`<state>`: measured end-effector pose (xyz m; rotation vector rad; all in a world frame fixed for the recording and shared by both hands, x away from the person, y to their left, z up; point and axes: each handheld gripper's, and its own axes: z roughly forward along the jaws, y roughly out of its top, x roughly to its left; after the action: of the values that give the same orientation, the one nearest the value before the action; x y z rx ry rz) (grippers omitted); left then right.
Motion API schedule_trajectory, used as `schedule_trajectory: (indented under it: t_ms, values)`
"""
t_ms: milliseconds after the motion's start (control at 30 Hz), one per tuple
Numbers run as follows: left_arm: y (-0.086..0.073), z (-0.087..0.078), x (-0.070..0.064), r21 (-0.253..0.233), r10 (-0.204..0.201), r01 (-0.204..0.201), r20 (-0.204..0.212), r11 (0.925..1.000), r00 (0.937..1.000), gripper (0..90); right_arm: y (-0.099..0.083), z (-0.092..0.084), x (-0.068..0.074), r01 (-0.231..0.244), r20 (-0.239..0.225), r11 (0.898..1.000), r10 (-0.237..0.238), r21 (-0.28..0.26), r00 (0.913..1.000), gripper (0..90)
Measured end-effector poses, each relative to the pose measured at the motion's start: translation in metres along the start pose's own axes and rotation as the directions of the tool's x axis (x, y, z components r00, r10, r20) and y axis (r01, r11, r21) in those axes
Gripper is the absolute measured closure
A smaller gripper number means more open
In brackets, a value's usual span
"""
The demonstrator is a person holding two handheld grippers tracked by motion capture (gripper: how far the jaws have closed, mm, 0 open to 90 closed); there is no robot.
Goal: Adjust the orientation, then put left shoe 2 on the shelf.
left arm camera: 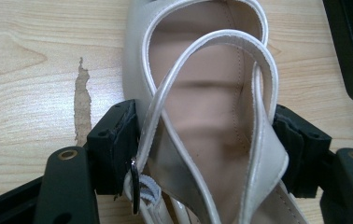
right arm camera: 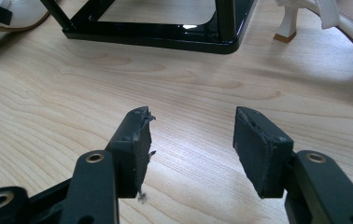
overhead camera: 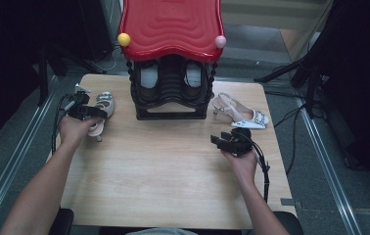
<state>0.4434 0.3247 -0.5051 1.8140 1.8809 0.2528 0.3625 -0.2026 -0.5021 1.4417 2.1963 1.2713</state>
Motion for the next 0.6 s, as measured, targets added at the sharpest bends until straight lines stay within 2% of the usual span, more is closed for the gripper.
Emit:
schedule_trajectory:
  t_ms: [100,167,233,367,467,567,600]
  values:
    - [0.001,-0.003,0.006,0.001,-0.020,0.020,0.031,0.9998,0.9993,33.1,0.000,0.000,0.000,0.001,-0.003,1.000,-0.001,0.000,1.0000,47.1]
    - [0.001,-0.005,0.006,0.003,-0.017,0.017,0.031,0.9999,0.9994,33.2,0.000,0.000,0.000,0.001,-0.003,1.000,-0.001,0.000,1.0000,47.1]
    - [0.003,-0.009,0.005,-0.026,-0.023,0.025,0.051,0.9994,0.9985,33.2,0.000,0.000,0.000,0.000,-0.005,1.000,0.000,-0.001,1.0000,47.1]
    - [0.009,-0.020,0.003,-0.048,-0.034,0.039,0.095,0.9981,0.9949,33.2,0.000,0.000,0.000,-0.005,-0.005,1.000,0.005,-0.001,1.0000,47.1]
    - [0.016,-0.031,-0.001,-0.075,-0.030,0.037,0.091,0.9965,0.9954,33.2,0.000,-0.001,0.000,-0.009,-0.007,1.000,0.009,-0.003,0.9999,47.1]
    - [0.022,-0.042,-0.001,-0.093,-0.042,0.054,0.127,0.9943,0.9911,33.2,-0.001,-0.001,0.000,-0.004,-0.012,1.000,0.004,0.000,0.9999,47.1]
    - [0.025,-0.046,-0.003,-0.099,-0.037,0.050,0.124,0.9938,0.9916,33.2,-0.001,-0.001,0.000,-0.004,-0.016,1.000,0.004,-0.002,0.9999,47.2]
